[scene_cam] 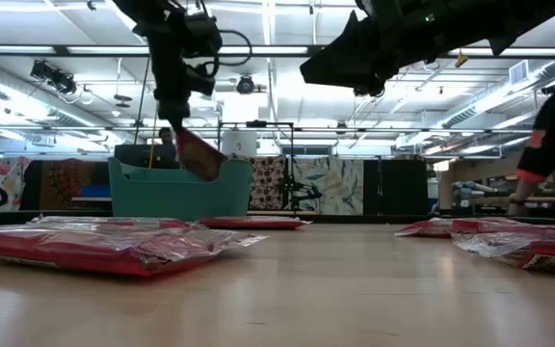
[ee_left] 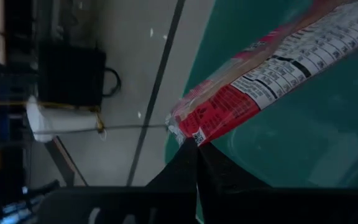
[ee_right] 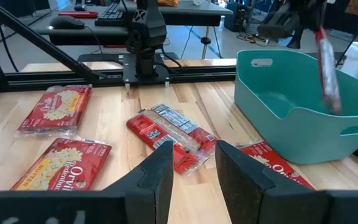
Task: Sort popcorn bags into baskets
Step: Put the popcorn bag into the bin
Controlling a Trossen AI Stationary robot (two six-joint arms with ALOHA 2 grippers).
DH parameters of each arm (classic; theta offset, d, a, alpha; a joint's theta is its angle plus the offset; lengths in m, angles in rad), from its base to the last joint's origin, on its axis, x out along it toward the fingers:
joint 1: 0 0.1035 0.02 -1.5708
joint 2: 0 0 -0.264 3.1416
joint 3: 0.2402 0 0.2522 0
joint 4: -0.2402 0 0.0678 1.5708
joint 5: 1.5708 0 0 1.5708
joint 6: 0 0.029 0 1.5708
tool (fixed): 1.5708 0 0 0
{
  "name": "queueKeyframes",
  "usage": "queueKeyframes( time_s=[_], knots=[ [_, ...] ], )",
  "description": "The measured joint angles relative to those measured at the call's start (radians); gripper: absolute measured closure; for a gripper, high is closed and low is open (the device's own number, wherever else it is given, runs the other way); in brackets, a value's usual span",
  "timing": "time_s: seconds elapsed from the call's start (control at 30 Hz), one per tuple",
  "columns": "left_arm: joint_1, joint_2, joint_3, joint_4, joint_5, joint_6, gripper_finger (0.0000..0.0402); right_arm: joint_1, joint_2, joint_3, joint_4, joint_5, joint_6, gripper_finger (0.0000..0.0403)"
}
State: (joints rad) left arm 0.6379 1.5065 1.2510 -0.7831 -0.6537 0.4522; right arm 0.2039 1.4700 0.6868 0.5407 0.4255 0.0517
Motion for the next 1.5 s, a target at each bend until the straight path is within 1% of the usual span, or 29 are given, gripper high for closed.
queueKeyframes(
  time_s=[0.13,0.23,0.3,0.47,0.53,0.57,0.63,0.67,0.77,0.87,0.93,1.0,1.07,1.23,1.4,1.5],
  knots=[
    [0.008,0.036,-0.001,-0.023,0.035,-0.068,0.0401,0.0,0.0,0.0,-0.002,-0.001,0.0,0.0276],
    [0.007,0.05,-0.001,-0.042,0.086,-0.105,0.0382,0.0,0.0,0.0,-0.003,-0.001,0.0,0.0276],
    [0.001,0.053,-0.001,-0.068,0.086,-0.126,0.0355,0.0,0.0,0.0,-0.003,-0.002,0.0,0.0276],
    [-0.017,0.045,-0.001,-0.11,0.042,-0.145,0.0275,0.0,0.0,0.0,-0.003,-0.004,0.0,0.0276],
    [-0.031,0.032,0.001,-0.126,0.048,-0.139,0.0251,0.0,0.0,0.0,-0.004,-0.004,0.0,0.0276],
    [-0.042,0.028,0.005,-0.14,0.067,-0.138,0.0242,0.0,0.0,0.001,-0.004,-0.004,0.0,0.0276],
    [-0.067,0.017,0.018,-0.17,0.138,-0.15,0.0231,0.0,0.0,0.001,-0.004,-0.004,0.001,0.0276],
    [-0.084,0.009,0.027,-0.181,0.192,-0.154,0.0229,0.0,0.0,0.001,-0.004,-0.004,0.0,0.0276],
    [-0.139,-0.011,0.034,-0.222,0.421,-0.161,0.0229,0.0,0.0,0.001,-0.005,-0.004,-0.001,0.0276],
    [-0.197,-0.011,0.033,-0.257,0.631,-0.226,0.023,0.0,0.0,0.001,-0.011,-0.004,-0.004,0.0276],
    [-0.238,-0.009,0.033,-0.272,0.711,-0.282,0.023,0.0,0.0,0.001,-0.011,-0.004,-0.012,0.0276],
    [-0.284,-0.002,0.033,-0.271,0.74,-0.335,0.023,-0.003,0.0,0.001,-0.01,-0.004,-0.029,0.0276],
    [-0.326,-0.001,0.032,-0.267,0.724,-0.375,0.023,-0.008,0.0,0.001,-0.006,-0.005,-0.049,0.0276],
    [-0.421,0.012,-0.003,-0.197,0.555,-0.416,0.023,-0.029,0.0,0.001,-0.002,-0.015,-0.087,0.0276],
    [-0.484,0.013,-0.087,-0.031,0.382,-0.407,0.023,-0.057,0.0,0.001,0.008,-0.059,-0.121,0.0276],
    [-0.502,0.013,-0.143,0.081,0.338,-0.407,0.023,-0.076,0.0,0.001,0.01,-0.08,-0.132,0.0276]
  ],
)
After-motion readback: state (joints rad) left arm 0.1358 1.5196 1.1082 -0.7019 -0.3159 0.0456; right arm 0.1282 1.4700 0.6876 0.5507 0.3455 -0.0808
